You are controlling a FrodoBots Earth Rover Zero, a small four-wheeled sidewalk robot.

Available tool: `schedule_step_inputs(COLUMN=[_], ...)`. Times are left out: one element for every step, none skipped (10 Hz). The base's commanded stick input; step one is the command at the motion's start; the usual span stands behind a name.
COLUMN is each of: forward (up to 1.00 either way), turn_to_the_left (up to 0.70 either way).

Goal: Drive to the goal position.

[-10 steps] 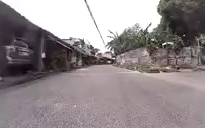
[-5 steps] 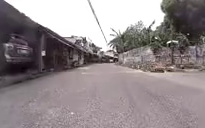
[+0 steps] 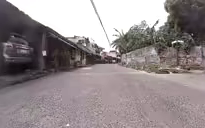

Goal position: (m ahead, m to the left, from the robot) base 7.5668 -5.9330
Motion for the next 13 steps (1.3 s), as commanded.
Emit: schedule_step_inputs(forward=[0.5, 0.5, 0.5, 0.5, 0.5, 0.5, 0.5, 0.5, 0.5, 0.5, 0.5, 0.5, 0.5], turn_to_the_left=[0.07, 0.07, 0.07, 0.07, 0.07, 0.07, 0.07, 0.06, 0.03, -0.26, -0.43, -0.43, -0.43])
